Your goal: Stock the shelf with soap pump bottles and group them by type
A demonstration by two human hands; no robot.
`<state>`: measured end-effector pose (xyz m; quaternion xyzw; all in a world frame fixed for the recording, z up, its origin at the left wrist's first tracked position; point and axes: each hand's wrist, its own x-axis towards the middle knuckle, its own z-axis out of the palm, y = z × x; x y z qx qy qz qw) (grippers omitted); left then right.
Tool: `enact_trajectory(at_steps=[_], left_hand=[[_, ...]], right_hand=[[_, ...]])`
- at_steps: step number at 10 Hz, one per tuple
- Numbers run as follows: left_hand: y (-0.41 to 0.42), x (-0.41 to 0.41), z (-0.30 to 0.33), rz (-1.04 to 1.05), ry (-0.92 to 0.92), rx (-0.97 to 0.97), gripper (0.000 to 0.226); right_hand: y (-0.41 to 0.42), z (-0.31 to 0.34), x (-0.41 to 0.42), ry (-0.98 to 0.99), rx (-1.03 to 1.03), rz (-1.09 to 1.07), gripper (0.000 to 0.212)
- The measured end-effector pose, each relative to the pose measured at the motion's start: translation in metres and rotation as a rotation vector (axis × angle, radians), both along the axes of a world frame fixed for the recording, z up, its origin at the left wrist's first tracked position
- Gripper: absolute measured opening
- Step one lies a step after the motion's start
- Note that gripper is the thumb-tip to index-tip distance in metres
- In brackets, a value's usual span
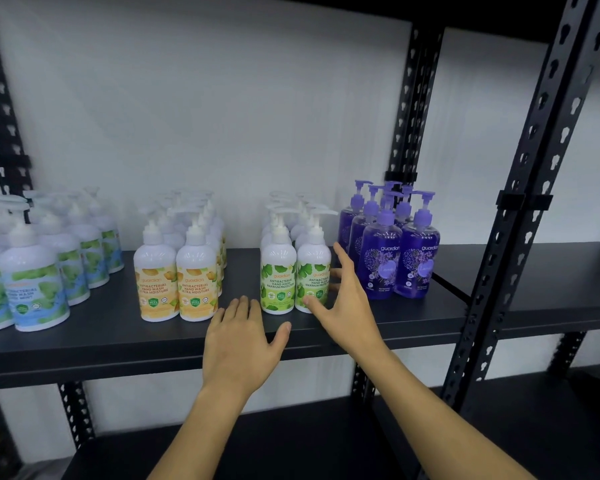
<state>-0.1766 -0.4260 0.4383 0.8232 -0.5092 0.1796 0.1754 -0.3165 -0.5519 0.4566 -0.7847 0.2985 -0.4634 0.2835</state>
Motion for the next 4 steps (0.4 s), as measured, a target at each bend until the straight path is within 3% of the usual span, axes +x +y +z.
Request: enact_trajectory(at_steps=[1, 2, 3, 4], left_hand=[[0.003, -0.002, 0.004, -0.008, 0.001, 0.035, 0.098], [0.004, -0.002, 0.005, -0.024, 0.013, 0.049, 0.101], [0.011, 0.001, -0.005, -0.024, -0.006, 0.013, 0.093], [0.032, -0.003, -0.023, -0.076, -0.041, -0.03, 0.077]], right_hand=[[0.004, 0.001, -0.002, 0.072, 0.028, -0.063, 0.097], [0.017, -0.002, -0.007, 0.323, 0.008, -0.214, 0.085], [0.036, -0.017, -0.014, 0.6, -0.09, -0.363, 0.079], [0.057, -0.032, -0.026, 0.661, -0.099, -0.356, 0.089]])
